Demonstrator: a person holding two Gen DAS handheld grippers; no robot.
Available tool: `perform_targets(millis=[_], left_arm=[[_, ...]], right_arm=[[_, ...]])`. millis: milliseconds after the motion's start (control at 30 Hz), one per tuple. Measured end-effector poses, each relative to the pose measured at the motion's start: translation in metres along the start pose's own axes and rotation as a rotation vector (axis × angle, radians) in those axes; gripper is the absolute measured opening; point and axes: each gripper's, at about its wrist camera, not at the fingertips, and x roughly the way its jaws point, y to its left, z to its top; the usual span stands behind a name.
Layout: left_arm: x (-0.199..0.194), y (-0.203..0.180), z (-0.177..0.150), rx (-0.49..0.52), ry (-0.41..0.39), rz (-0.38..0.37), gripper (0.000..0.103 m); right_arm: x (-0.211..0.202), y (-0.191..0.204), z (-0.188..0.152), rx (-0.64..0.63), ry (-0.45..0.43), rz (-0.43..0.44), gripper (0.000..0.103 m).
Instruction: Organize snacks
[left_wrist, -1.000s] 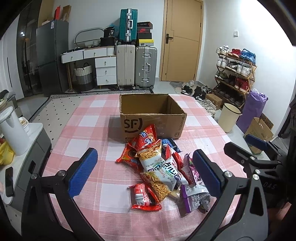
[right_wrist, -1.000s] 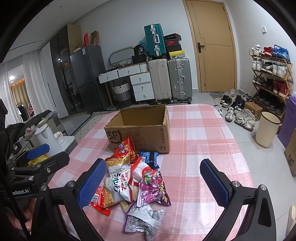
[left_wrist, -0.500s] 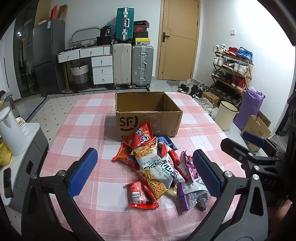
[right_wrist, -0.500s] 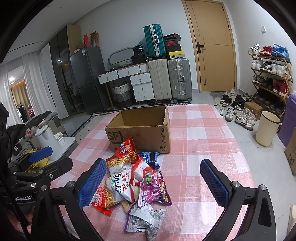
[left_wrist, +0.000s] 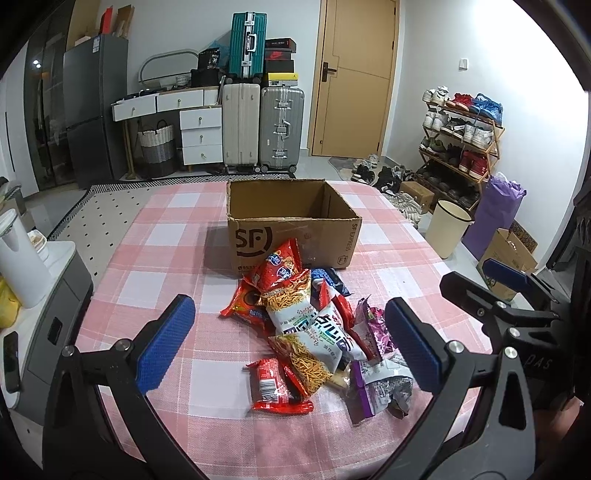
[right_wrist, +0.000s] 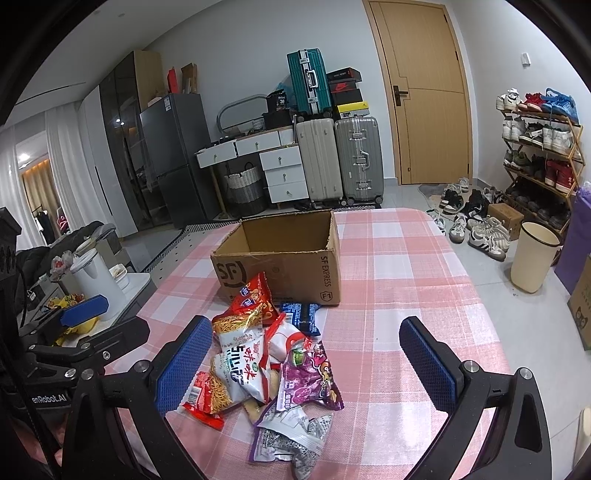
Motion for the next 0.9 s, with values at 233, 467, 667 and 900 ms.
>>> perform_targets(millis=[233,467,667,900], left_arm=[[0.002,-0.001,-0.002,0.001,0.005,-0.006,0.102],[0.005,0.001,-0.003,-0.002,0.009,-0.021,0.102],[0.01,-0.001,-0.004,0.001,0.021,-0.033,0.102],[0.014,0.005,-0.005,-0.016,0.03,-0.04,0.102]], right_arm=[[-0.003,-0.001,0.001,0.002,-0.002,-0.003,0.103],[-0.004,0.0,-0.001,0.004,-0.004,0.002,0.103],[0.001,-0.004,-0.014,0.019,0.017,0.015,0.103],[0.012,-0.009,-0.036,0.019,0.063,0.059,0.103]])
